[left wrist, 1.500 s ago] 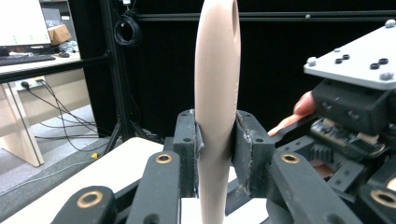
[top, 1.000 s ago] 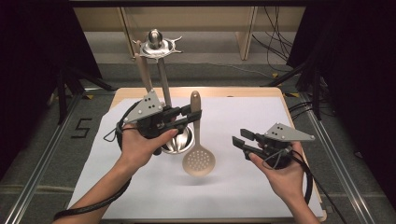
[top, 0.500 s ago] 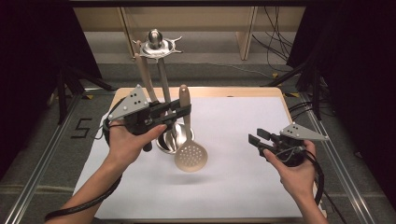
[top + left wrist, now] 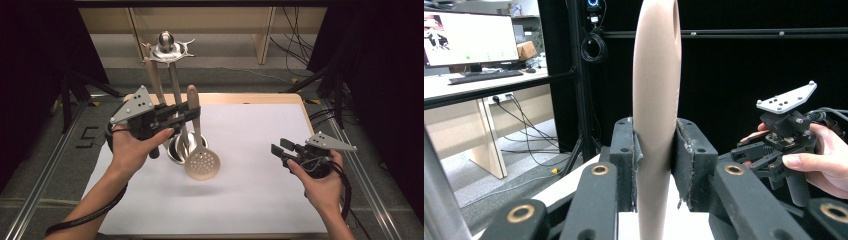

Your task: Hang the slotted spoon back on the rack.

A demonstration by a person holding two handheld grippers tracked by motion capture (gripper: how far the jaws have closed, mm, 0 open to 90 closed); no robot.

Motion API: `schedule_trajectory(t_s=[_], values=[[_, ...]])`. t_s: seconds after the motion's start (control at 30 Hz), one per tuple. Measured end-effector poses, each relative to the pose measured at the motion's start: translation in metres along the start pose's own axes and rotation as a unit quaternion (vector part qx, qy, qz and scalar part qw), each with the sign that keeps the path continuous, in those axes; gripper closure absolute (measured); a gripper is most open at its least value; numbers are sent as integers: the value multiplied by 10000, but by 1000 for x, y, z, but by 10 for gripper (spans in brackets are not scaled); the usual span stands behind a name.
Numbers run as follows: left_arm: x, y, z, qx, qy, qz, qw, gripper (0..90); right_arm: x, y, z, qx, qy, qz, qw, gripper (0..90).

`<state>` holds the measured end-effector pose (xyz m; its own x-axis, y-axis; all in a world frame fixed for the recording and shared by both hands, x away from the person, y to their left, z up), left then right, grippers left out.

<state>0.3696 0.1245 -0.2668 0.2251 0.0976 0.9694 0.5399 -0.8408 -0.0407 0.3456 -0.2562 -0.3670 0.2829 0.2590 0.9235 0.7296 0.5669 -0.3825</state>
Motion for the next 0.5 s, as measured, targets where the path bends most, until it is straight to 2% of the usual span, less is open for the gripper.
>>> schedule_trajectory(t_s=[0.07,0.17,0.33,0.43,0.5], values=[[1,-1,1,37,18,1,10000,719,-1,0,-2,-16,-122,-35,9999,571],[1,-2,2,65,58,8,10000,719,-4,-2,-3,-27,-40,23,10000,571],[3,-3,3,37,61,55,10000,719,-8,-1,-9,-39,-117,-3,9999,571],[4,-4,8,102,67,36,9999,719,-10,-1,-11,-209,-76,162,9996,570],[4,-5,10,137,54,39,9999,719,-12,1,-17,-254,-192,133,9994,569]])
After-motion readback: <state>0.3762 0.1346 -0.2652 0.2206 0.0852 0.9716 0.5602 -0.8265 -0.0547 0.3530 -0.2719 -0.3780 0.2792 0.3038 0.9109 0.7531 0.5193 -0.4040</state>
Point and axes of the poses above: each handheld gripper's, and its own axes: y roughly forward along the jaws, x roughly out of its top, z roughly to its left, the point moved 1 cm from there along y, roughly forward along the jaws, and after that the axes turned 13 degrees about -y, right-handed, at the moved point
